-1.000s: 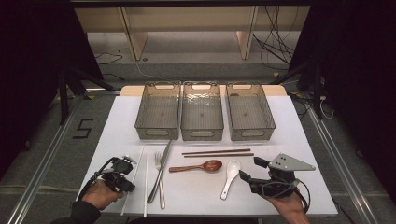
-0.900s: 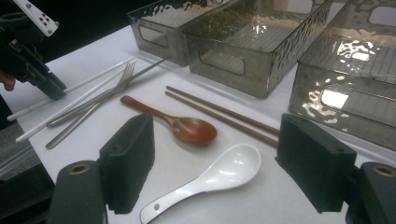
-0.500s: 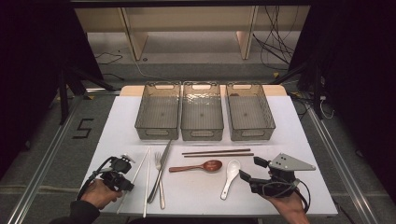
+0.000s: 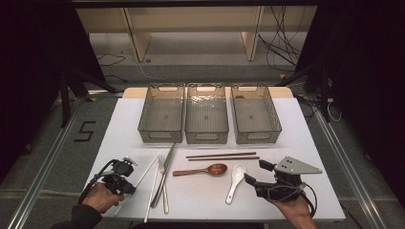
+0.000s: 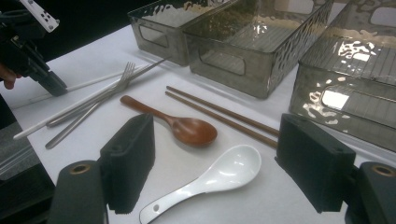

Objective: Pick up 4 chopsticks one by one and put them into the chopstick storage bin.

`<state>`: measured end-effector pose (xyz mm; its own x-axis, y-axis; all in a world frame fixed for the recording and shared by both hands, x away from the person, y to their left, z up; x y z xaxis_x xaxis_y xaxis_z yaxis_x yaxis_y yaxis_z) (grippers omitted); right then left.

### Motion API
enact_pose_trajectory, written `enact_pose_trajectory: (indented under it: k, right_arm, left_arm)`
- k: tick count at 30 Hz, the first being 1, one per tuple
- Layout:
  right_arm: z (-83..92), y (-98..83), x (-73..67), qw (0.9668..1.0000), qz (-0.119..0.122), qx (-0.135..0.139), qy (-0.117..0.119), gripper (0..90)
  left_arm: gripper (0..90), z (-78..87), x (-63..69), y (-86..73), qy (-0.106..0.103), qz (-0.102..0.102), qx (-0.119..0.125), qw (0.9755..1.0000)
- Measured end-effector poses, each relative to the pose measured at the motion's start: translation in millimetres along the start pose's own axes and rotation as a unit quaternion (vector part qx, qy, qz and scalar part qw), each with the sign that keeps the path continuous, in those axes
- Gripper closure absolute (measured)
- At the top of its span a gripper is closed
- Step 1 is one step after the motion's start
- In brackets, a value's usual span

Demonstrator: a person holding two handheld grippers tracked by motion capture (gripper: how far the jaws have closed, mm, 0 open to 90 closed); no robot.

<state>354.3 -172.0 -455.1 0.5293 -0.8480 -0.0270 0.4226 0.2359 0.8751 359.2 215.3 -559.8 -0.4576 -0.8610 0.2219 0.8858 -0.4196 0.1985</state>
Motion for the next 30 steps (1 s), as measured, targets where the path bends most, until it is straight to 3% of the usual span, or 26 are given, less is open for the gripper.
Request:
enact_pose_trajectory:
  k: [17, 26, 30]
  right_arm:
    - [1.3, 0.4, 1.0, 1.0000, -0.001, 0.002, -0.001, 28.9]
    - [0.9, 0.3, 0.3, 1.0000, -0.002, 0.001, 0.000, 28.9]
    - [1.4, 0.9, 0.7, 1.0000, -0.004, 0.005, 0.000, 28.9]
  left_arm:
    - [83.8, 9.5, -4.5, 2.0, -0.012, -0.004, 0.024, 0.9996]
    - [83.8, 29.2, 2.1, 11.2, -0.020, -0.021, 0.069, 0.9972]
    - [83.8, 39.1, 5.2, 18.1, -0.032, -0.019, 0.101, 0.9942]
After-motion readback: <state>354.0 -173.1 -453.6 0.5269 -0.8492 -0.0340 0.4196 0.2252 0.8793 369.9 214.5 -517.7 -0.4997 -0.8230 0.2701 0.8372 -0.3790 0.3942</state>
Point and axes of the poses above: each handheld gripper's, and its own axes: z roughly backward along the jaws, y roughly out of its top, x roughly to its right, the point moved 10 cm from there along -z, roughly forward along the jaws, and after that the axes turned 10 degrees about -y, right-handed, at the moved point
